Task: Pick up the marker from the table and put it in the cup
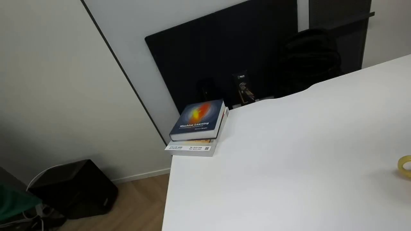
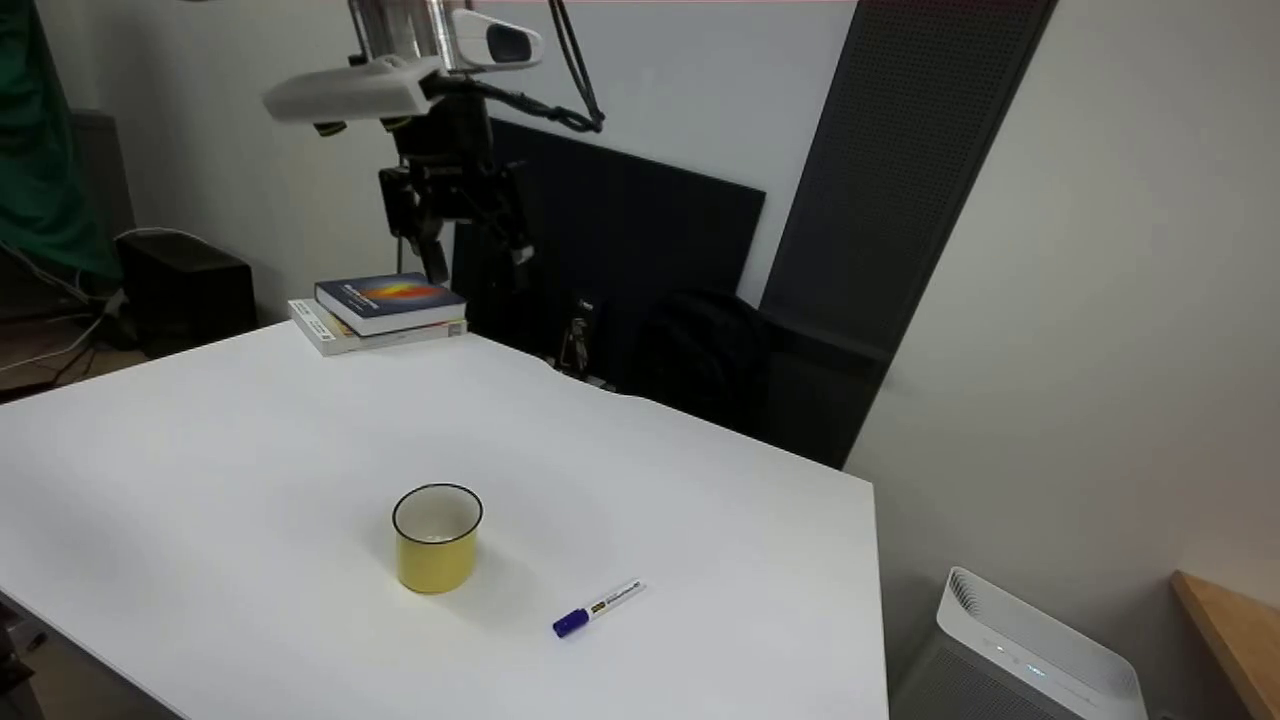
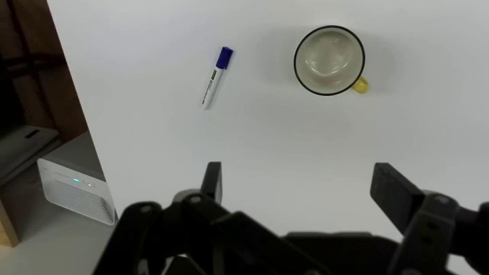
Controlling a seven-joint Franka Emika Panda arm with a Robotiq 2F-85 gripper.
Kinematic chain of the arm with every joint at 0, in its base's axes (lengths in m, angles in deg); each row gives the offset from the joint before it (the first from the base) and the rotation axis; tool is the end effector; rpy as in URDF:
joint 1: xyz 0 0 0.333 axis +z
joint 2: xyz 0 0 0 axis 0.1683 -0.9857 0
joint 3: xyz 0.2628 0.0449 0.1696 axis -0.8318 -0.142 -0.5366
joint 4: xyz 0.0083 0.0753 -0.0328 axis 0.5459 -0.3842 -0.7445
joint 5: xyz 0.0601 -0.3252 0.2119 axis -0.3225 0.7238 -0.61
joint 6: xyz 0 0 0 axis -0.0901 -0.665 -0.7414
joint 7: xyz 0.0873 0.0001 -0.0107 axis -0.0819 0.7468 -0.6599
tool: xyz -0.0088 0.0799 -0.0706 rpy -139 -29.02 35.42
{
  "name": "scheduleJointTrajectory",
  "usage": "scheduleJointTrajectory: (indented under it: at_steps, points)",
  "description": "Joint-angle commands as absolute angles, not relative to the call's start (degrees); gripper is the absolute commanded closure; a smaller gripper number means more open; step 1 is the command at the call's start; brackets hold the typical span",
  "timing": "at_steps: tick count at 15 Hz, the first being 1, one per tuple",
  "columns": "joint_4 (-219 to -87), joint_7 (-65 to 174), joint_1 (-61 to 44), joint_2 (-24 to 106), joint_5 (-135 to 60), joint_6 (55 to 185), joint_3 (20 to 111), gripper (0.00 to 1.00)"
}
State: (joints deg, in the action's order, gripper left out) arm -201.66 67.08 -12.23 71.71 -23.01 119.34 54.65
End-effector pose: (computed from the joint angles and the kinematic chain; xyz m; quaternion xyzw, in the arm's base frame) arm 0.4578 0.0330 0.3977 0.9897 -0.0120 0.0778 0.1197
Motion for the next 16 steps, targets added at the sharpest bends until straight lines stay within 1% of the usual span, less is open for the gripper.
scheduleJointTrajectory:
  at_steps: [1, 7, 9, 16]
  points:
    - [-204.7, 73.0, -15.6, 73.2, -22.2, 122.2, 57.8, 0.0]
    - [-207.6, 79.5, -20.3, 71.0, -22.2, 125.9, 60.4, 0.0]
    - [-207.2, 76.3, -19.8, 71.1, -23.0, 124.8, 60.7, 0.0]
    - [-208.0, 77.8, -20.3, 70.8, -22.9, 125.5, 60.8, 0.0]
